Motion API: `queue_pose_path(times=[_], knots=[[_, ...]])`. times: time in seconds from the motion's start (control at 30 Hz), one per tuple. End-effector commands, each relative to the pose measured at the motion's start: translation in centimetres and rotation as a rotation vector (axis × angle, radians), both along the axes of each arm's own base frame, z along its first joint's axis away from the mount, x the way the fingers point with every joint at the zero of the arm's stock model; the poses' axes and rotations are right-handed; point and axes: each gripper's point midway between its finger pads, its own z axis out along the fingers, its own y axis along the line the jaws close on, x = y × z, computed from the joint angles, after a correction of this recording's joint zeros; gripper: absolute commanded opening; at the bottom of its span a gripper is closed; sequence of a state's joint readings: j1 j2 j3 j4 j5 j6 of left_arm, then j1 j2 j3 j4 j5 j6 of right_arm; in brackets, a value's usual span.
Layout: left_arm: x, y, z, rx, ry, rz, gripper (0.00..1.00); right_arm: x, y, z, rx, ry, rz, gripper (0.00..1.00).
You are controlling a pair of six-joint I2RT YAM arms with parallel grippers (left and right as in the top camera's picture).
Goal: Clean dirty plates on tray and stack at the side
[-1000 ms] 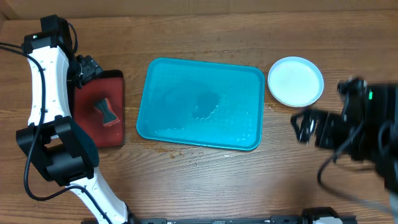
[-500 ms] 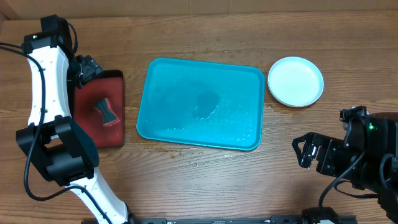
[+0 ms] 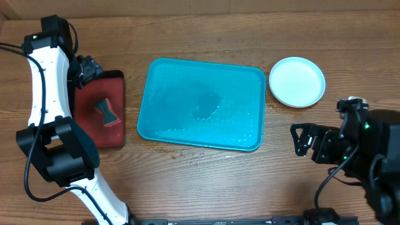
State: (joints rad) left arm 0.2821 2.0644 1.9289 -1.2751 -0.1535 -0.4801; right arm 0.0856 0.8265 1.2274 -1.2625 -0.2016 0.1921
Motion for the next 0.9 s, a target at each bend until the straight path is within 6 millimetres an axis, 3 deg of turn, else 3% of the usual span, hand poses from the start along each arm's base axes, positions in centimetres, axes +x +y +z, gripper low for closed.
queue_pose_path(times=[0.0, 0.23, 0.4, 0.87], knots=[[0.1, 0.0, 0.9, 0.007, -0.025, 0.014, 1.0, -0.4, -0.1, -1.7, -0.076, -0.127, 0.081, 1.0], [0.1, 0.0, 0.9, 0.007, -0.025, 0.014, 1.0, 0.7, -1.1, -6.1, -0.087, -0.457, 0.024, 1.0], [0.1, 0.0, 0.9, 0.007, -0.025, 0.014, 1.0, 1.1, -1.3, -8.1, -0.085, -0.625, 0.006, 1.0], [0.1, 0.0, 0.9, 0.007, -0.025, 0.014, 1.0, 3.1, -1.5, -8.5, -0.088, -0.884, -0.015, 1.0]])
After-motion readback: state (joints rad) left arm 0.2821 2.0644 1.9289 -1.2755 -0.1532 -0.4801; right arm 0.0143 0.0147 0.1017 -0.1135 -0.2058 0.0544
